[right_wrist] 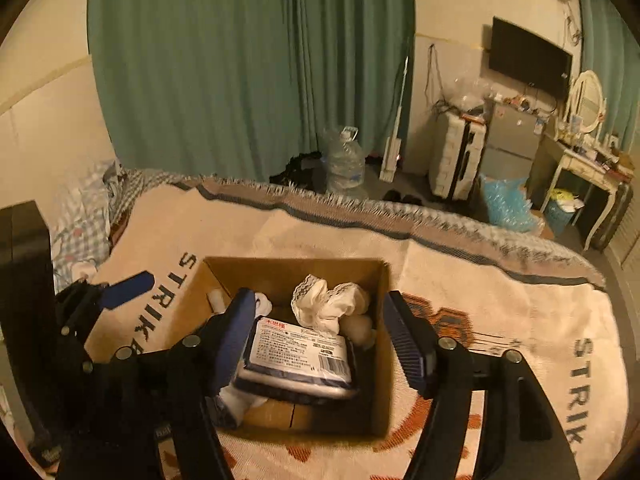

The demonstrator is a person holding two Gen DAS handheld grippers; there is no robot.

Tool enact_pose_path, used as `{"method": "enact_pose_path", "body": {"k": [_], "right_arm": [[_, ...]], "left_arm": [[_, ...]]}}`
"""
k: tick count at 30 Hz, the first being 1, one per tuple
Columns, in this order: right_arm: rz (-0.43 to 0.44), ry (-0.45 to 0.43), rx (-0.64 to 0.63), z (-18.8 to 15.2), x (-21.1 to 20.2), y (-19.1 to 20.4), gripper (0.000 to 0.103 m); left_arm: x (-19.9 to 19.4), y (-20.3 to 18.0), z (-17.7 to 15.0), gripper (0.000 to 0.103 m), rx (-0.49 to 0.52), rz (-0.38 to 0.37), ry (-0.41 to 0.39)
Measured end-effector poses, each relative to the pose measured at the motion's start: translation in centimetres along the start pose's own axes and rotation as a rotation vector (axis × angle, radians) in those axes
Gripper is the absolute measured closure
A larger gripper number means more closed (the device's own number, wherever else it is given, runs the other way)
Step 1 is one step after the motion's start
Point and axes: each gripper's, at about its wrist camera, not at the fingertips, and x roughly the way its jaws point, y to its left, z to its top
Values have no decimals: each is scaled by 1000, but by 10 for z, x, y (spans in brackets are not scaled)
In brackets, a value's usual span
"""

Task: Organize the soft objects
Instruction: 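Lower both held items into the box and open both tools, then grasp the white gloves with left tool while right tool grasps the blue floral tissue pack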

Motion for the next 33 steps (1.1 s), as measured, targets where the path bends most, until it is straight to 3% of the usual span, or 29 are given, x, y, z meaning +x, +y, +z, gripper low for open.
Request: {"method": "enact_pose_path", "body": {"k": [9,12,16,19,27,33], "right_arm": [[-51,-130,3,5,-122,-7,27],[-63,-171,-2,-1,-158,-10,23],[-75,-185,-4,-13,-181,-13,10],[-72,-190,-2,-28,-189,-14,0],[-84,-174,-82,-67,-177,-4,0],[-59,-84,-117,-109,-135,-4,0]], "left_arm": [[-93,-4,29,19,-30,-50,-135],[-131,-5,26,11,-23,-68,-203],[-159,-5,14,10,-31,-89,-251],[-169,-4,6,10,-37,-67,-249],[-166,-6,-32,10,-29,-12,-231],[-128,0,-74,10,-66,-13,-112]]}}
